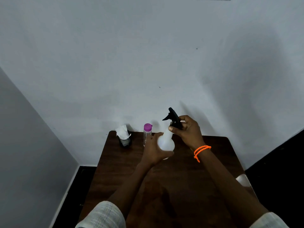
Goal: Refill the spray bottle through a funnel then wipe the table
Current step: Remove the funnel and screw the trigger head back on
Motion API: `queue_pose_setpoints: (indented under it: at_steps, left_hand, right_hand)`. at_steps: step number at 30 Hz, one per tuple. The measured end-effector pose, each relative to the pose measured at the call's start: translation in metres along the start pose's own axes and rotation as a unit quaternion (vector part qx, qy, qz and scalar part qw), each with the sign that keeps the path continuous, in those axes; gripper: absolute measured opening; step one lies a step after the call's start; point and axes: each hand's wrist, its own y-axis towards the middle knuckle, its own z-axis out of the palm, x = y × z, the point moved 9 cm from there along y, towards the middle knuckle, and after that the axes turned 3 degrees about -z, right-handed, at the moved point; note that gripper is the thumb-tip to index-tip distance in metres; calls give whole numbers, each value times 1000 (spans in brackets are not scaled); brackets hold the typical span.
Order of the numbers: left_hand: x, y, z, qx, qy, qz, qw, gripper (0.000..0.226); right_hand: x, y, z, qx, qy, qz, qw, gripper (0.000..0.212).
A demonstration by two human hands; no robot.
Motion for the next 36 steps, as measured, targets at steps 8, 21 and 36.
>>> queue_pose_setpoints:
  at_steps: [8, 21, 36]
  left_hand:
    - [3, 4, 0, -6, 12, 0, 1000, 92]
    - [4, 8, -3, -20, 40, 0, 999, 96]
    - [4, 17, -12, -14, 20, -9, 1000, 97]
  right_hand:
    - [6, 1, 2, -25, -30, -14, 999, 42]
    - [11, 3, 13, -41, -60, -31, 997, 45]
    - [0, 1, 32, -66, -34, 5, 997, 20]
